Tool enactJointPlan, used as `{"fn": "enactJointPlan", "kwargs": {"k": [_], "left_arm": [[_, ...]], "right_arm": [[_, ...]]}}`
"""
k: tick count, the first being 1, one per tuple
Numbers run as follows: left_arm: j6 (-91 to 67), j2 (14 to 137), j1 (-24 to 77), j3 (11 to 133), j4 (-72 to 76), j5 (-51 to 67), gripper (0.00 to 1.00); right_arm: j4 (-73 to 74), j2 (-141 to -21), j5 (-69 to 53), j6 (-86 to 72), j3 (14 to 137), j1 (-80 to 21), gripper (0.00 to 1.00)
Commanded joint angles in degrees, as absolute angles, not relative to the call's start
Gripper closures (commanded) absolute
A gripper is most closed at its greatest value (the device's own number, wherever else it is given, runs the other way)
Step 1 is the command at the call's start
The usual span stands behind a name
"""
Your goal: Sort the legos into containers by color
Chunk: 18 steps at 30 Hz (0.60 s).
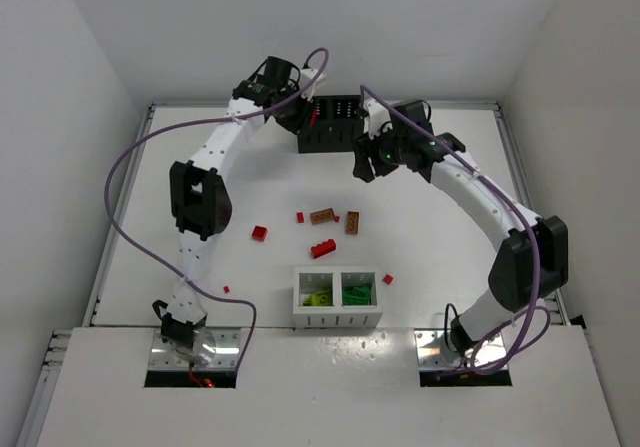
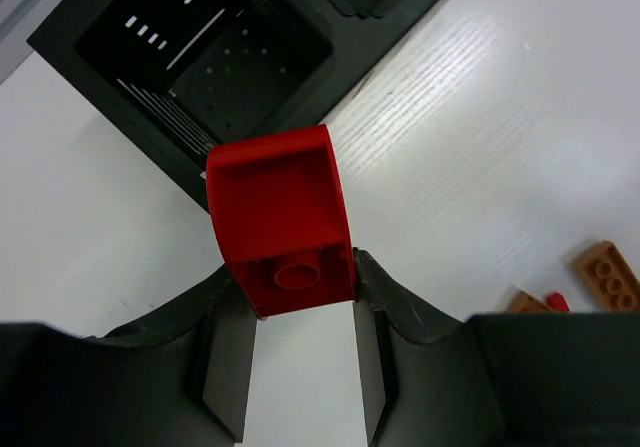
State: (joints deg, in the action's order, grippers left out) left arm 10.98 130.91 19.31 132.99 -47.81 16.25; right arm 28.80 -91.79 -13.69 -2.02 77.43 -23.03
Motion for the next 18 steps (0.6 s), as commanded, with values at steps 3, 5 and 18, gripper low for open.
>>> {"fn": "enactJointPlan", "kwargs": {"k": [3, 5, 18], "left_arm": [[6.5, 130.8, 19.3, 134.0, -38.4, 12.1, 0.83], [6.0, 130.8, 19.3, 133.3, -36.7, 12.1, 0.83], [4.8, 133.7, 19.3, 132.8, -26.8, 12.7, 0.77]], "right_arm": [[26.6, -92.7, -7.8, -4.6, 80.7, -21.7, 0.42], [26.6, -93.2, -7.3, -4.6, 81.2, -21.7, 0.42], [25.6, -95.4, -7.8, -4.0, 81.8, -20.6, 0.49]]}}
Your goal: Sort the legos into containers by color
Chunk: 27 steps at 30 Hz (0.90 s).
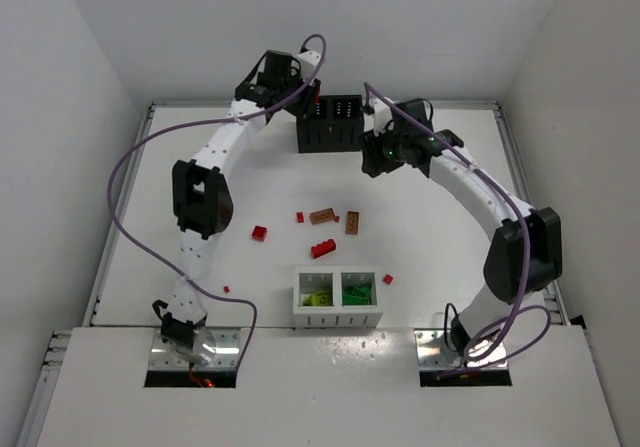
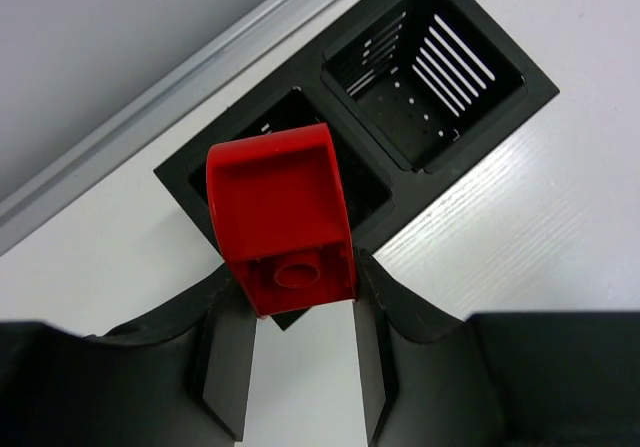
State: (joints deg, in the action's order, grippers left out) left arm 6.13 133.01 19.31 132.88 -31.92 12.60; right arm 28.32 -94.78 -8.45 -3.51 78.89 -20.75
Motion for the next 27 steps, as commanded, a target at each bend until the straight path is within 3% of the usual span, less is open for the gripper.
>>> {"fn": "enactJointPlan", "kwargs": {"k": [1, 7, 11, 12, 15, 23, 27], "left_arm": [[4.8, 134.2, 19.3, 132.8, -26.8, 12.7, 0.77], [4.8, 136.0, 19.3, 132.8, -24.4, 12.7, 0.70], [4.2, 137.0, 19.3, 133.3, -23.0, 12.1, 0.52], [4.2, 137.0, 19.3, 133.9, -22.4, 11.5, 0.42], [3.0, 137.0, 19.3, 134.4, -21.3, 10.3, 0.31], [-1.0, 129.2, 17.2, 131.9, -19.4, 10.3, 0.27], [-1.5, 119.2, 14.7, 121.5, -21.5, 9.2, 0.27]], "right_arm": [[25.6, -96.0, -8.4, -4.0, 82.5, -20.6, 0.49], [25.0, -98.2, -9.6, -4.0, 84.1, -20.6, 0.49], [25.0, -98.7, -10.1, -3.5, 85.4, -20.6, 0.46], [25.0, -98.7, -10.1, -3.5, 85.4, -20.6, 0.44], [25.0, -99.2, -10.9, -3.5, 86.0, -20.6, 0.44], [29.5, -103.1, -17.9, 8.7, 90.1, -24.0, 0.44], [34.4, -107.0, -17.9, 17.8, 92.6, -26.3, 0.40]]}}
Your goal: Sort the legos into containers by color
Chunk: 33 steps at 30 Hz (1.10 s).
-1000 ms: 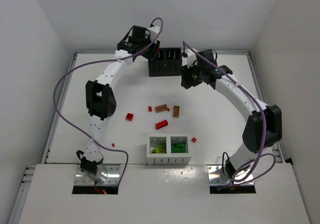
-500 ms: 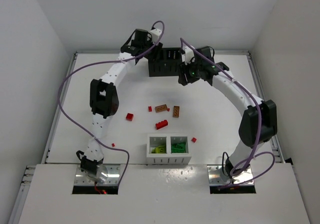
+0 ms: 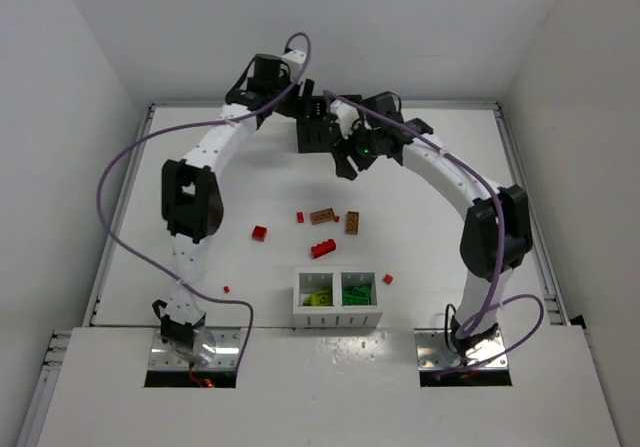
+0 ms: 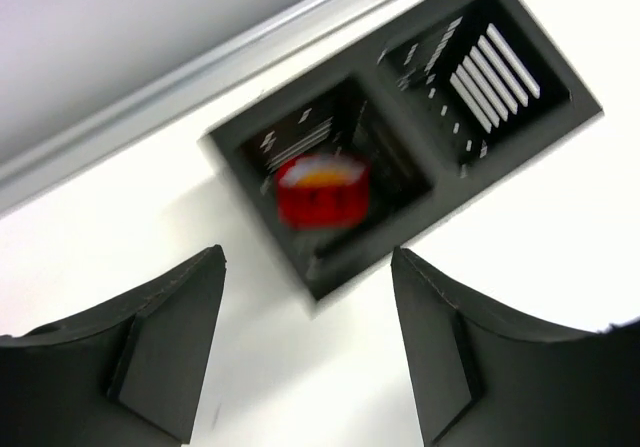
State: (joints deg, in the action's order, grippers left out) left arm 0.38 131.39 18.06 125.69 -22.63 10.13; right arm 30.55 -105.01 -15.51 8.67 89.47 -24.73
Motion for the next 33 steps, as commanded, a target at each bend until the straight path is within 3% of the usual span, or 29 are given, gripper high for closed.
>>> {"fn": "enactJointPlan", "kwargs": {"k": [1, 4, 6, 17, 27, 31, 33], "left_arm": [[-1.5, 117.1, 13.9, 119.5, -22.3, 9.2, 0.27], [-1.5, 109.2, 9.8, 111.3, -25.9, 8.6, 0.22], [-3.2, 105.6, 5.7, 107.3, -28.2, 9.5, 0.20], [-3.4, 86.7, -4.4, 85.5, -32.4, 12.9, 0.18], [-4.6, 83.4, -4.9, 78.6, -32.4, 14.0, 0.18], [-4.6, 83.9, -5.4, 78.6, -32.4, 14.5, 0.18], [-4.6, 84.5, -5.4, 79.1, -32.4, 14.5, 0.18]], "right_arm": [[35.8, -108.7, -19.6, 19.8, 92.6, -27.8, 0.33], [40.1, -111.0, -21.2, 26.6, 93.4, -30.2, 0.16], [38.8, -111.6, -21.2, 29.8, 90.7, -30.8, 0.12], [32.7, -121.6, -15.9, 30.4, 91.7, -33.6, 0.11], [28.9, -125.6, -12.8, 29.5, 92.2, -34.1, 0.11], [27.8, -125.6, -12.8, 30.7, 90.5, -34.6, 0.28], [27.2, -124.7, -12.8, 32.7, 88.6, -34.6, 0.31]]}}
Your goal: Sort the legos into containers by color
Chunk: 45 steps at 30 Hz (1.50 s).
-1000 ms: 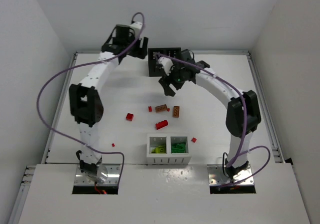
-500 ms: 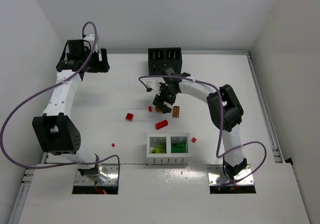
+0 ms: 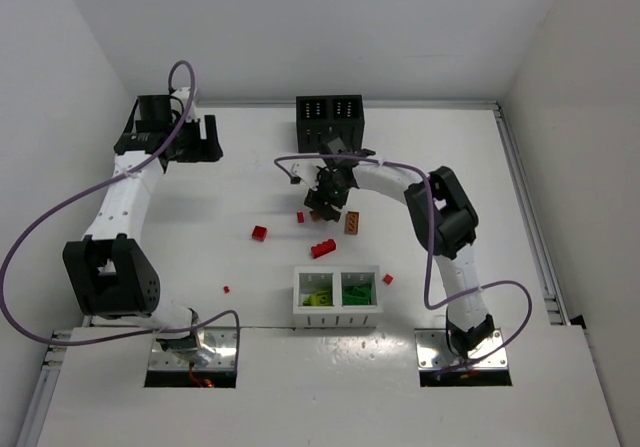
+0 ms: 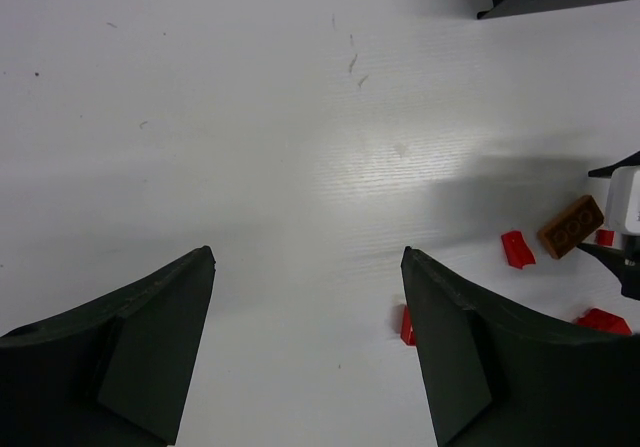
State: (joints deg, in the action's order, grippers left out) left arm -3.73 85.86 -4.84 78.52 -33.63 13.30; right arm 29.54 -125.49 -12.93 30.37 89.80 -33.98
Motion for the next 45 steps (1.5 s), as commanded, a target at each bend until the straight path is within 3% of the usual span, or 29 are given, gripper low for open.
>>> {"fn": "enactJointPlan", "kwargs": {"k": [1, 4, 7, 10, 11, 12, 15, 18, 20, 21, 22, 24, 38, 45], "left_arm": [[-4.6, 84.5, -5.4, 79.1, -32.4, 14.5, 0.18], [-4.0, 85.5, -5.4, 80.2, -32.4, 14.5, 0.18], [-3.4, 86.9, -5.4, 80.8, -32.4, 15.1, 0.18], [-3.4, 88.2, -5.4, 81.3, -32.4, 15.6, 0.18], [-2.9, 88.8, -5.4, 81.9, -32.4, 15.6, 0.18], [-2.9, 88.8, -5.4, 81.9, -32.4, 15.6, 0.18], [-2.9, 90.2, -5.4, 82.4, -32.4, 16.7, 0.18], [-2.9, 91.6, -5.4, 83.7, -32.4, 17.3, 0.18], [-2.9, 92.3, -5.4, 84.4, -32.4, 17.8, 0.20], [-2.4, 93.0, -5.4, 84.4, -32.4, 17.8, 0.20], [-2.4, 93.0, -5.4, 84.9, -32.4, 17.8, 0.20], [-1.9, 93.7, -5.4, 84.9, -32.4, 17.8, 0.20], [-1.2, 93.2, -5.4, 83.1, -32.4, 16.6, 0.20], [-1.2, 92.0, -5.4, 81.8, -32.4, 16.1, 0.20]], "right_arm": [[27.2, -124.2, -13.5, 33.6, 86.8, -35.2, 0.31], [26.5, -121.6, -15.3, 37.4, 82.4, -35.8, 0.36], [25.9, -121.0, -15.3, 39.3, 80.3, -36.3, 0.49], [27.4, -121.0, -15.3, 39.3, 80.9, -36.3, 0.78], [27.4, -121.0, -15.3, 39.3, 81.6, -36.3, 0.78], [27.4, -121.0, -15.3, 39.3, 81.7, -36.3, 0.89], [27.9, -119.9, -14.7, 38.2, 82.8, -35.8, 1.00], [28.8, -118.6, -14.7, 38.1, 83.4, -35.2, 1.00], [30.1, -118.0, -14.7, 35.9, 84.2, -35.2, 0.83], [31.5, -118.0, -15.5, 35.0, 86.5, -35.2, 0.60], [35.7, -118.8, -16.8, 33.8, 88.1, -35.2, 0.51], [40.2, -120.1, -20.5, 32.3, 92.4, -35.2, 0.44], [40.1, -119.5, -21.4, 3.2, 91.8, -35.9, 0.41], [32.4, -119.7, -7.9, -10.4, 89.5, -37.7, 0.41]]}}
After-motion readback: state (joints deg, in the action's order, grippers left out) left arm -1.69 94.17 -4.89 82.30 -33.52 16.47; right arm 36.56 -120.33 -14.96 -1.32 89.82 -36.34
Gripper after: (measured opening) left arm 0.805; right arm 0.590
